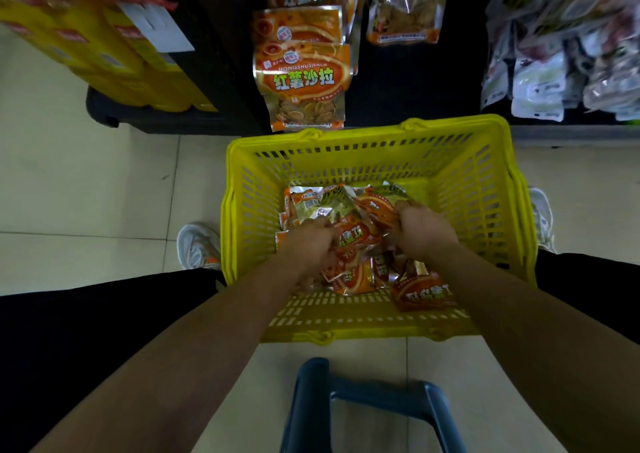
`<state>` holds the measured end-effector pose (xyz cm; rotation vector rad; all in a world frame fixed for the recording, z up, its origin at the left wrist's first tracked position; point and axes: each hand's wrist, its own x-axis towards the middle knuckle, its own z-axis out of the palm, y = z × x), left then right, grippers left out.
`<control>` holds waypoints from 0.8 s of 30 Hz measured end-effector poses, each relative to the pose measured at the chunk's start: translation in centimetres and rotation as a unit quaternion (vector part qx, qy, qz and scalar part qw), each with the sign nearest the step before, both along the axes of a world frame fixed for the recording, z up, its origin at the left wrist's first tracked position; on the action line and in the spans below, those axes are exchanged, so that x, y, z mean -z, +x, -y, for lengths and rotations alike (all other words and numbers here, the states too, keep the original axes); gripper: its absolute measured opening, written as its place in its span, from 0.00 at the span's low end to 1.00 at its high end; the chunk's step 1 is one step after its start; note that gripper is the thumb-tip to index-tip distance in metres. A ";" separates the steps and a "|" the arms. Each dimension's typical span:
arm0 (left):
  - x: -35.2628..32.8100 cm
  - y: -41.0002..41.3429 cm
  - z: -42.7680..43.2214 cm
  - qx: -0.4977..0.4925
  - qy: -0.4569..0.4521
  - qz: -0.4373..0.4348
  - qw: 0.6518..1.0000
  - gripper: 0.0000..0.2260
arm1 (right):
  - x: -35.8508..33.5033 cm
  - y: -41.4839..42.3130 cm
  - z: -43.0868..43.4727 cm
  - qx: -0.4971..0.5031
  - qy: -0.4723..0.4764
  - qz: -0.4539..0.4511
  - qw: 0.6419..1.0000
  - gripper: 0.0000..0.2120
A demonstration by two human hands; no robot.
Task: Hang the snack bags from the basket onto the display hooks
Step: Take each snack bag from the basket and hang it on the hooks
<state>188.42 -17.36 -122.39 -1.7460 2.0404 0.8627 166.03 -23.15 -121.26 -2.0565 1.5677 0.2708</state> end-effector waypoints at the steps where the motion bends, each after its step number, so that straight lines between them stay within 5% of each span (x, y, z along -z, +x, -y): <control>1: -0.7 0.1 0.3 0.011 -0.005 -0.001 1.000 0.14 | -0.6 0.2 0.3 0.002 0.001 0.001 1.000 0.11; 11: -11.3 1.4 1.9 -0.054 -0.090 -0.041 0.994 0.05 | -11.4 -0.5 3.8 -0.006 -0.007 -0.018 1.000 0.10; 15: -17.6 2.6 2.1 -0.049 -0.138 -0.049 0.988 0.07 | -18.4 -0.8 4.6 -0.055 -0.020 0.023 0.998 0.02; 24: -31.0 5.5 2.7 -0.077 -0.248 -0.152 0.954 0.02 | -32.4 -2.0 4.7 -0.063 -0.150 0.129 0.978 0.06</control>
